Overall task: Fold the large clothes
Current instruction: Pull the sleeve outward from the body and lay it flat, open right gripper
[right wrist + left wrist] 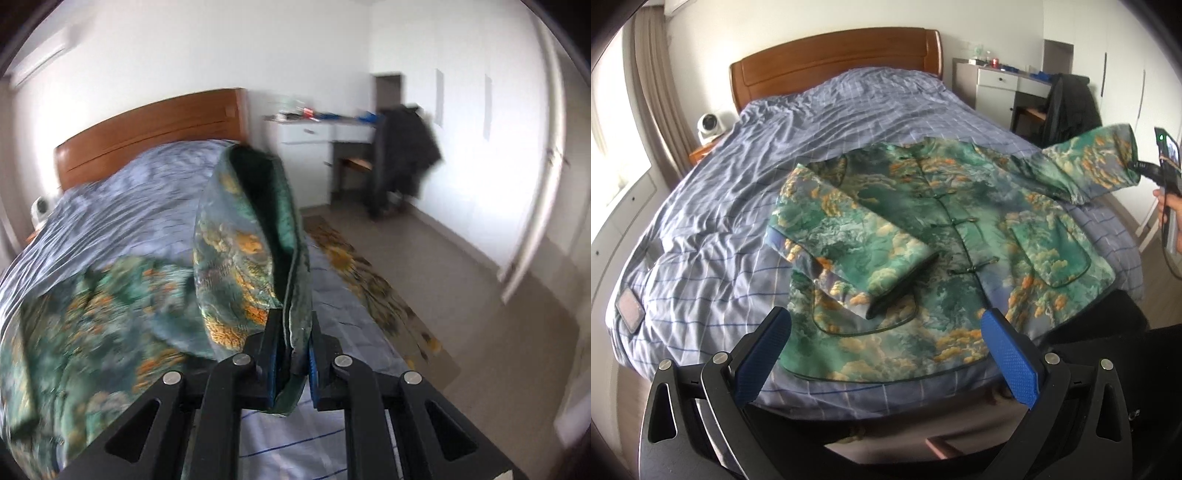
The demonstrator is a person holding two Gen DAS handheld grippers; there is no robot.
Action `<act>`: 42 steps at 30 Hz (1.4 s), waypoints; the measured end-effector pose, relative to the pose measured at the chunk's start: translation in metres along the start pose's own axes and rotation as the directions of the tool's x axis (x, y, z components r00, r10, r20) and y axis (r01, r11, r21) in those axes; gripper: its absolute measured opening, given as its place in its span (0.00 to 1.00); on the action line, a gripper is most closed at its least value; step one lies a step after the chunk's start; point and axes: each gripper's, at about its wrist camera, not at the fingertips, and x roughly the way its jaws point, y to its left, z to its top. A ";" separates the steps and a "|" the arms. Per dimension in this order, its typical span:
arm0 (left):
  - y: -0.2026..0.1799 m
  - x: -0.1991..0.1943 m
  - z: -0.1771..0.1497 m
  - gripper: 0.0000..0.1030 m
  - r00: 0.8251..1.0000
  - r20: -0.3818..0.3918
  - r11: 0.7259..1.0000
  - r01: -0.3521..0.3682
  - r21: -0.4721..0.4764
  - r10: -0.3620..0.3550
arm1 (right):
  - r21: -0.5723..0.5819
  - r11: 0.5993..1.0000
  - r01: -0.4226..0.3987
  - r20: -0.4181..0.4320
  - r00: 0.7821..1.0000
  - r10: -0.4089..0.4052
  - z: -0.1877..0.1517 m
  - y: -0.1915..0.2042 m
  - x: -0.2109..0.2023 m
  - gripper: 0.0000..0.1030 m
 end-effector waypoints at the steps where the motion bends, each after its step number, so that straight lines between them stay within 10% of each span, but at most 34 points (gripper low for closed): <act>1: 0.000 0.000 0.000 0.99 1.000 0.000 1.000 -0.002 0.002 0.002 | 0.025 0.999 0.025 -0.013 1.000 -0.025 -0.001 -0.012 0.010 0.12; 16: -0.004 -0.001 0.001 0.99 1.000 -0.002 0.999 -0.021 0.024 0.021 | 0.203 0.964 0.174 -0.242 0.963 -0.123 -0.075 -0.104 0.099 0.12; 21: -0.005 -0.001 0.001 0.99 1.000 -0.004 1.000 -0.021 0.021 0.021 | 0.221 0.957 0.188 -0.242 0.961 -0.133 -0.080 -0.108 0.102 0.16; 25: -0.005 0.001 0.000 0.99 1.000 -0.010 1.000 -0.012 0.013 0.013 | 0.216 0.947 0.239 -0.244 0.952 -0.185 -0.080 -0.114 0.094 0.39; 42: -0.009 0.004 0.000 0.99 1.000 -0.005 1.000 0.002 0.024 -0.002 | 0.118 0.974 0.196 -0.133 0.975 -0.180 -0.082 -0.072 0.031 0.41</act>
